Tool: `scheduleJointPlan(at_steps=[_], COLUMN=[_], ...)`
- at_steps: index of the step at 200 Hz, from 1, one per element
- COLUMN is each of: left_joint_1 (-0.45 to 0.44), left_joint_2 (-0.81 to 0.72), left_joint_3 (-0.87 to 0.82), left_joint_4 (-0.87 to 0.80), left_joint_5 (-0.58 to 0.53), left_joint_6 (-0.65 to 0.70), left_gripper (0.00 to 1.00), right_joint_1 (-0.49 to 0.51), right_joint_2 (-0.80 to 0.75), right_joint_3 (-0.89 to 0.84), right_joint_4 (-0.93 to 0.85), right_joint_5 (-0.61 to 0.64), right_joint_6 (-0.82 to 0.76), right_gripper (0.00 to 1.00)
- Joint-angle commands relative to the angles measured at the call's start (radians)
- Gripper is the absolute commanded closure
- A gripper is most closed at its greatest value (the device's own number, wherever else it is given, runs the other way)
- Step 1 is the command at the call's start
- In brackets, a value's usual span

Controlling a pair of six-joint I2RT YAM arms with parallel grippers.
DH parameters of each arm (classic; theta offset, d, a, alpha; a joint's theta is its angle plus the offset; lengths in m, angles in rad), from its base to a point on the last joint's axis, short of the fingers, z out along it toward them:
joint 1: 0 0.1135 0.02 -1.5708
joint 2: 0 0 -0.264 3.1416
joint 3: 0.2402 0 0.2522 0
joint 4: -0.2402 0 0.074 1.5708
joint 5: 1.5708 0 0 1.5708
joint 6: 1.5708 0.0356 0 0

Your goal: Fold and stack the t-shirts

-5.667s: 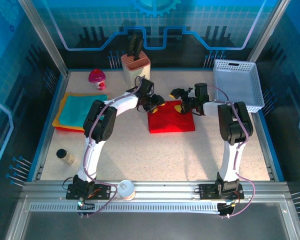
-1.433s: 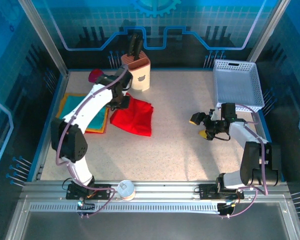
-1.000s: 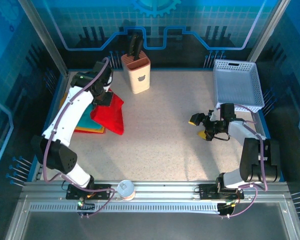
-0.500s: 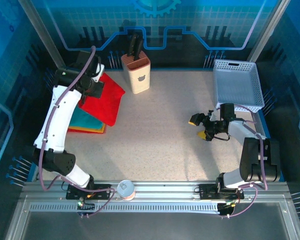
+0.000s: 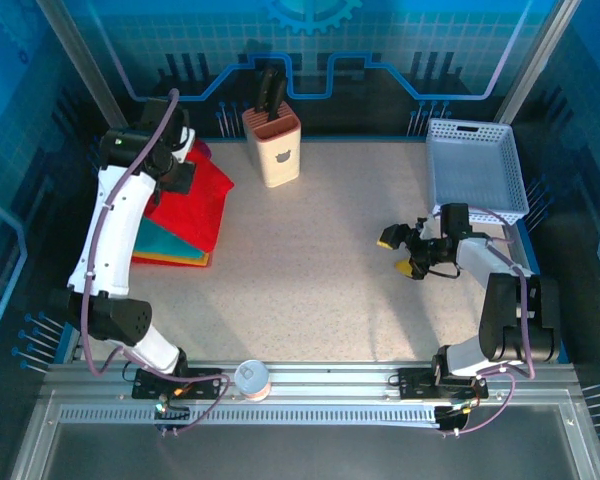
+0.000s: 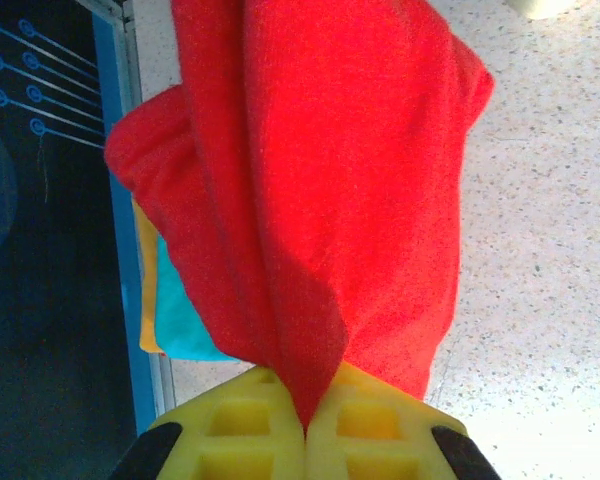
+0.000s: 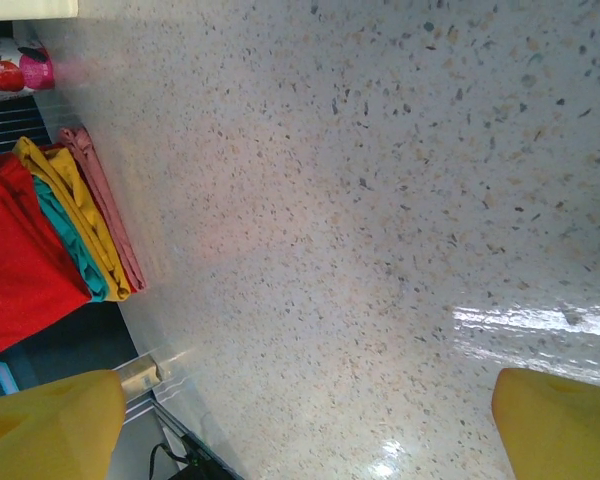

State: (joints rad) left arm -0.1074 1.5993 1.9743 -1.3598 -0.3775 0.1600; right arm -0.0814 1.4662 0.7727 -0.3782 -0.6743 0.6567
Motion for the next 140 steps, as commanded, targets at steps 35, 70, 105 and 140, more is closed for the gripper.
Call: scheduleJointPlan(at_steps=[35, 70, 105, 140], left_joint_1=[0.099, 0.135, 0.174, 0.233], left_joint_2=[0.0, 0.018, 0.017, 0.039], left_joint_3=[-0.043, -0.083, -0.166, -0.193], left_joint_4=[0.056, 0.126, 0.232, 0.297], left_joint_5=[-0.018, -0.018, -0.033, -0.037], left_joint_6=[0.042, 0.07, 0.103, 0.107], left_gripper=[1.0, 1.0, 1.0, 1.0], right_joint_1=[0.001, 0.0, 0.0, 0.0], right_joint_2=[0.001, -0.02, -0.027, -0.024], right_joint_3=[0.027, 0.02, 0.019, 0.032], right_joint_4=[-0.052, -0.089, -0.106, -0.123], right_joint_5=[-0.016, -0.008, -0.011, -0.004], right_joint_6=[-0.027, -0.051, -0.058, -0.064], right_gripper=[0.05, 0.05, 0.05, 0.05])
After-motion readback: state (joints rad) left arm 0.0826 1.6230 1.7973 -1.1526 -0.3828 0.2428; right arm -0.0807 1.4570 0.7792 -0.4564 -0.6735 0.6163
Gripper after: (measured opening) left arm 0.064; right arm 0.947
